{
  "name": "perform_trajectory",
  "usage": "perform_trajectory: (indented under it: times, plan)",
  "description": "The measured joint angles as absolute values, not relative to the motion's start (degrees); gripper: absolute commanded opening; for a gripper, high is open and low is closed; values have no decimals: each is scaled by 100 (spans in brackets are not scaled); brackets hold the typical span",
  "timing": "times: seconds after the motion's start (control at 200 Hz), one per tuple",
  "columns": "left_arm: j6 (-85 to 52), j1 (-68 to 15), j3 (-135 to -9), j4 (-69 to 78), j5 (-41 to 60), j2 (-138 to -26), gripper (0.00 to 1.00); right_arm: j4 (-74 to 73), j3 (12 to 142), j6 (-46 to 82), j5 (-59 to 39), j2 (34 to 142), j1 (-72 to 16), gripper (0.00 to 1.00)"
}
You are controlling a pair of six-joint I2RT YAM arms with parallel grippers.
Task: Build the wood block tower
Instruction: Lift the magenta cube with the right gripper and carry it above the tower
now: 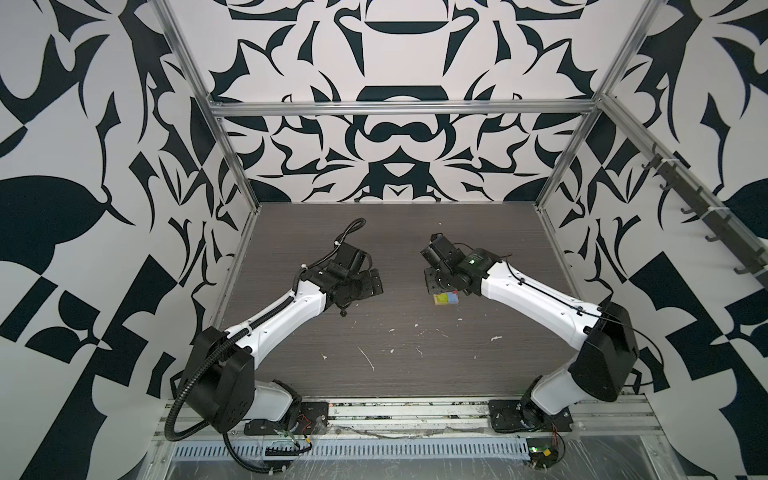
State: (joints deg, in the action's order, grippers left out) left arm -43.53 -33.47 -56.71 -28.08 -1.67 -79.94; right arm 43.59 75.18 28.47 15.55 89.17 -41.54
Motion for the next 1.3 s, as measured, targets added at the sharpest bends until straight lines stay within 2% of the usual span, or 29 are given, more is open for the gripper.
perform_trajectory:
  times: [0.63,1.3]
  plan:
    - [-4342,-3343,-5675,-2628,174,-8184,95,4379,7518,2362,1199,8917,-3376,30]
    - [-4193,-3343,-5472,-1341,1638,-7990,95,4178,7481,2202,875,8919,-3186,30]
